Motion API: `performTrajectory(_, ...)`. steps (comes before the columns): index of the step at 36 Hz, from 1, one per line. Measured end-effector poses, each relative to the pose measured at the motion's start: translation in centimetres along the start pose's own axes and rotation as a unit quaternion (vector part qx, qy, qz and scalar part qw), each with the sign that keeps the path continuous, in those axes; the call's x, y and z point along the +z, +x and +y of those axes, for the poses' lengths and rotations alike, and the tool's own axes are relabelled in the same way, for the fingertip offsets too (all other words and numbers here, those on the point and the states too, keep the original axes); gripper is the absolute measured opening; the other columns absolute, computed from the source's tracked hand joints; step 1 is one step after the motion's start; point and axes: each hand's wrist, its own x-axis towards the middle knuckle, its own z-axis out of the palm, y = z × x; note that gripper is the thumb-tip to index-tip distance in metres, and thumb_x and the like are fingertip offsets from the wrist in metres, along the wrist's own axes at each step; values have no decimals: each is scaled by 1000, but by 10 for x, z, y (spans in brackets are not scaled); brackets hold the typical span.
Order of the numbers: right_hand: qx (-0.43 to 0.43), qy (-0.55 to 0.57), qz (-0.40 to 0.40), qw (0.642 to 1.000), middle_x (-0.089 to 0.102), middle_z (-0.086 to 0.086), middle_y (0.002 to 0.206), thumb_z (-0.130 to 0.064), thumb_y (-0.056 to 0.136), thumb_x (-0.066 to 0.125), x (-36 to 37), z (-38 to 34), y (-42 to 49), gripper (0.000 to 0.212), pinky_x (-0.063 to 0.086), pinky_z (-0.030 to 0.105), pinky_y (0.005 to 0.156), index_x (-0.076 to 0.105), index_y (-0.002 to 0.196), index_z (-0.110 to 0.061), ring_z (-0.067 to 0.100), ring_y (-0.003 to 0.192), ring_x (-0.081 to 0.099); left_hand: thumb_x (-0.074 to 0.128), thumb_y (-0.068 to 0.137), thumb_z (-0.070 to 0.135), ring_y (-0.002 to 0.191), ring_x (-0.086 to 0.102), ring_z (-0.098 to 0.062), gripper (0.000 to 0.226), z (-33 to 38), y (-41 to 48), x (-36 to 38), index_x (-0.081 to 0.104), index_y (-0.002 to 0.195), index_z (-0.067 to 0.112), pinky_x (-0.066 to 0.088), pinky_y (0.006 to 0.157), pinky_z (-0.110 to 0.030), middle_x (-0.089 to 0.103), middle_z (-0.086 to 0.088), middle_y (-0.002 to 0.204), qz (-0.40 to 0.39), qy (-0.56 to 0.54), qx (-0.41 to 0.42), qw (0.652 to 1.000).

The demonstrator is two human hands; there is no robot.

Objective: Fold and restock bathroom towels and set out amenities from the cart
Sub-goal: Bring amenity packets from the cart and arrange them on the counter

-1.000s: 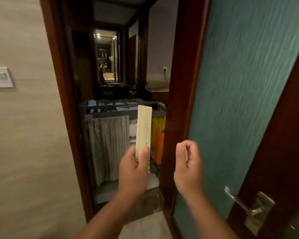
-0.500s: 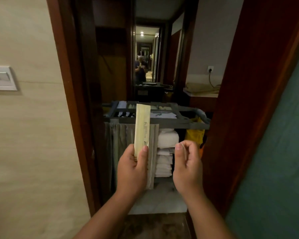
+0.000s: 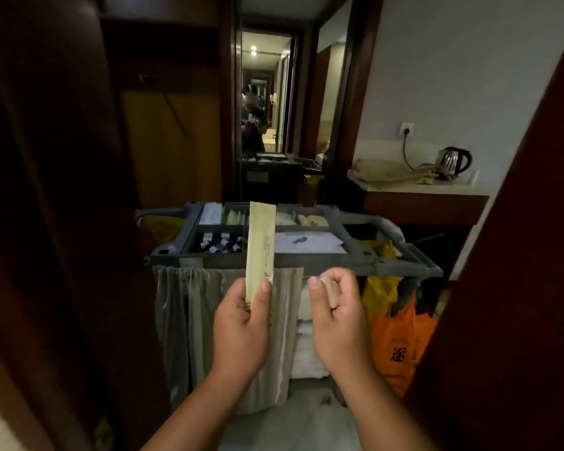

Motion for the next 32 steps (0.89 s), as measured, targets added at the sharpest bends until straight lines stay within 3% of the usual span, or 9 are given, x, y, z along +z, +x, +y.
performTrajectory(7,11,24,-18,999,58,-3,76,-52,95,53,44,77,85,25,43,27,50,53,97,-27,11,58,54,55,101,40,57,58,-7,20,-63,85,55,64,90,26,45,50,-24,64,5,70,4,27,-42,999)
performTrajectory(10,23,57,-35,997,56,-1,73,-53,96,53,57,114,124,29,40,23,48,53,101,-25,9,54,50,55,100,41,55,56,-7,21,-88,125,83,63,89,25,43,48,-25,61,4,67,8,49,-14,999)
performTrajectory(14,16,57,-63,996,58,-12,82,-58,98,49,85,163,191,30,45,23,60,52,97,-29,9,68,56,55,102,37,57,58,-8,15,-113,187,121,63,93,28,45,46,-21,64,9,71,22,90,-21,995)
performTrajectory(16,23,57,-77,995,59,-14,83,-56,99,52,100,181,218,26,47,25,60,52,97,-30,8,69,57,55,103,35,59,58,-11,17,-124,213,133,64,93,26,44,47,-21,63,1,71,32,104,-18,994)
performTrajectory(19,37,66,-106,992,62,-13,81,-46,99,55,121,206,251,15,43,17,53,52,98,-32,5,64,57,55,104,31,55,53,-12,21,-143,249,145,64,89,18,38,46,-18,59,-7,68,51,119,-18,991)
performTrajectory(22,45,61,-132,988,58,-6,74,-43,101,57,145,229,277,12,43,17,51,51,99,-32,6,61,56,54,105,30,52,51,-6,25,-165,279,151,61,86,17,38,46,-17,54,-1,62,62,124,-42,989)
performTrajectory(26,67,64,-164,982,59,-8,81,-44,101,57,184,261,305,11,47,16,58,51,100,-35,1,71,59,53,106,31,52,53,-1,27,-203,319,152,57,80,24,39,47,-14,52,8,57,85,152,-73,982)
performTrajectory(29,82,54,-187,977,59,-11,87,-49,99,55,218,284,323,17,51,19,62,51,107,-34,0,81,60,52,106,32,49,52,0,27,-239,345,146,56,81,21,38,48,-14,51,9,54,79,157,-88,981)
performTrajectory(32,86,17,-211,973,59,-11,86,-57,96,53,254,311,342,29,47,17,59,50,109,-31,4,74,60,53,106,29,52,53,3,26,-275,374,142,55,80,23,39,48,-12,51,8,56,73,161,-106,979)
